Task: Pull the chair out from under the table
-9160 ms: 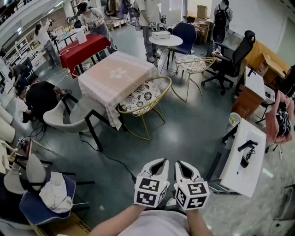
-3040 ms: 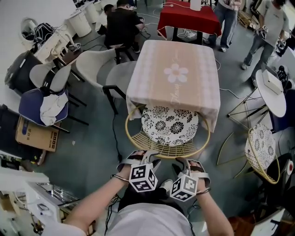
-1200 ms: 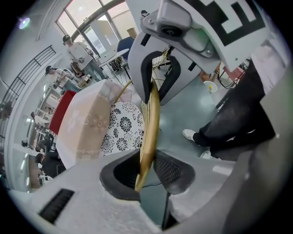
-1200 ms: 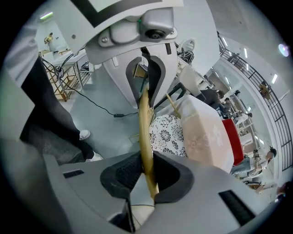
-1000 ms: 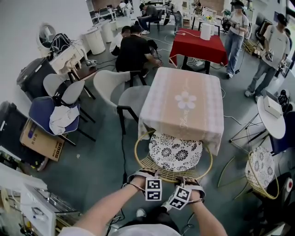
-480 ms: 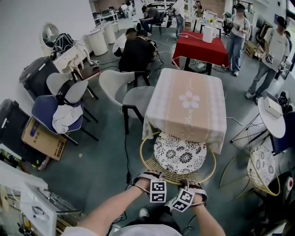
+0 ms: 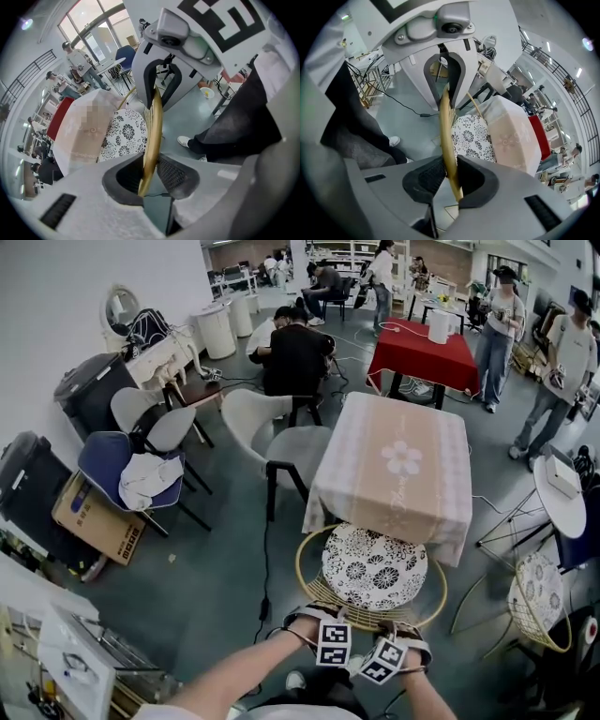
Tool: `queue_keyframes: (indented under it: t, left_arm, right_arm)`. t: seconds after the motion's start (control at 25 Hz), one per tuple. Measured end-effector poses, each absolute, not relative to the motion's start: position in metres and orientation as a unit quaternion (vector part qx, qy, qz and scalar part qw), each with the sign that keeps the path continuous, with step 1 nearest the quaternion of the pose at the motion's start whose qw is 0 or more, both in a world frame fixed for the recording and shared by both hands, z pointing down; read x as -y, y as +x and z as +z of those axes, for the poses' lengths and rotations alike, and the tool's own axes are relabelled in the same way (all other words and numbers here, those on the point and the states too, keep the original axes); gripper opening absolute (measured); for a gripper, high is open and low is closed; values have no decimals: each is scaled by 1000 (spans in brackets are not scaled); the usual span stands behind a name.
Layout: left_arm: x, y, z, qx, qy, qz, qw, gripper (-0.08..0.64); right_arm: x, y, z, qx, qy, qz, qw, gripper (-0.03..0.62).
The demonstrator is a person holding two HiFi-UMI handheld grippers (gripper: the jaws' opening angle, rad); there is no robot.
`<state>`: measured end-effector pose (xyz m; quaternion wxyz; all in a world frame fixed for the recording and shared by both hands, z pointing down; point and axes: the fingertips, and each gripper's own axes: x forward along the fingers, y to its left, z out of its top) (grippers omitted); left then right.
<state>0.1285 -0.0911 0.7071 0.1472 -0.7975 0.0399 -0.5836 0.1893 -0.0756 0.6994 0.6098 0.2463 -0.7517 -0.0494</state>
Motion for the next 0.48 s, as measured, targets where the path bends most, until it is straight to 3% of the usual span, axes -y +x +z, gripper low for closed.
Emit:
queue_keyframes:
  t: [0.48]
  left_arm:
    - [78,119,709,-37,-798,-583,145,92]
  right_arm:
    - [58,179,702,750,252,-35,611,57]
